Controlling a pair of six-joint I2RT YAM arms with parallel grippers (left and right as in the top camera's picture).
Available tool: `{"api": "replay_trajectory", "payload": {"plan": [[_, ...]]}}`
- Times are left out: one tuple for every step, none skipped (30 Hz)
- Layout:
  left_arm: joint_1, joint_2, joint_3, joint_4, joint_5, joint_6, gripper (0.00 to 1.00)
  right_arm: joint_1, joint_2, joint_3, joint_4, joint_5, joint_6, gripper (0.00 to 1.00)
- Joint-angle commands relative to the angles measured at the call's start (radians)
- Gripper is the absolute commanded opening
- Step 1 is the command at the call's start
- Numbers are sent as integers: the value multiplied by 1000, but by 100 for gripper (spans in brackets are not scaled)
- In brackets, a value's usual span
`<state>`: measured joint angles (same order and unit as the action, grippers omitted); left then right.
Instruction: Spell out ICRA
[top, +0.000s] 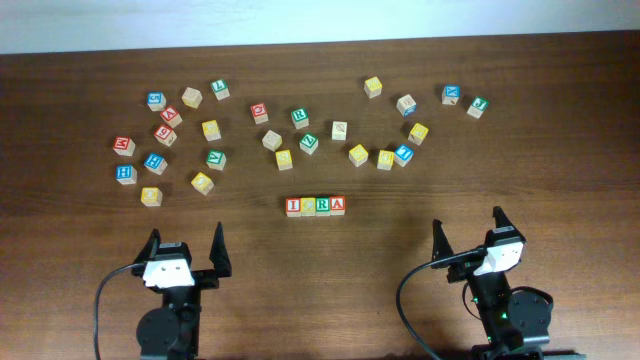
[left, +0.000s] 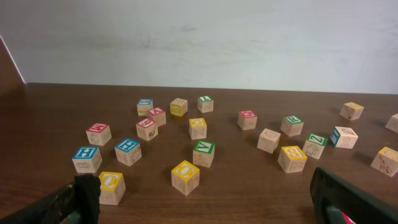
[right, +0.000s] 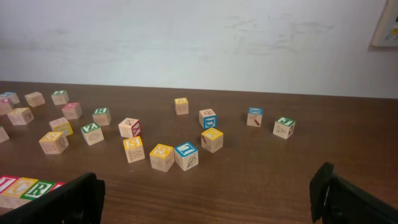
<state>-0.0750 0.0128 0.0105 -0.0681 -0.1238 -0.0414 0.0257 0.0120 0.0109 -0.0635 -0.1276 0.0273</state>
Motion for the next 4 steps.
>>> {"api": "replay_trajectory", "payload": {"plan": [[8, -8, -1, -5, 3, 20, 99, 1, -8, -5, -7, 8, 11, 98], [8, -8, -1, -5, 3, 20, 99, 1, -8, -5, -7, 8, 11, 98], [8, -8, -1, -5, 3, 20, 99, 1, -8, -5, -7, 8, 11, 98], [8, -8, -1, -5, 3, 20, 99, 1, -8, -5, -7, 8, 11, 98]]}}
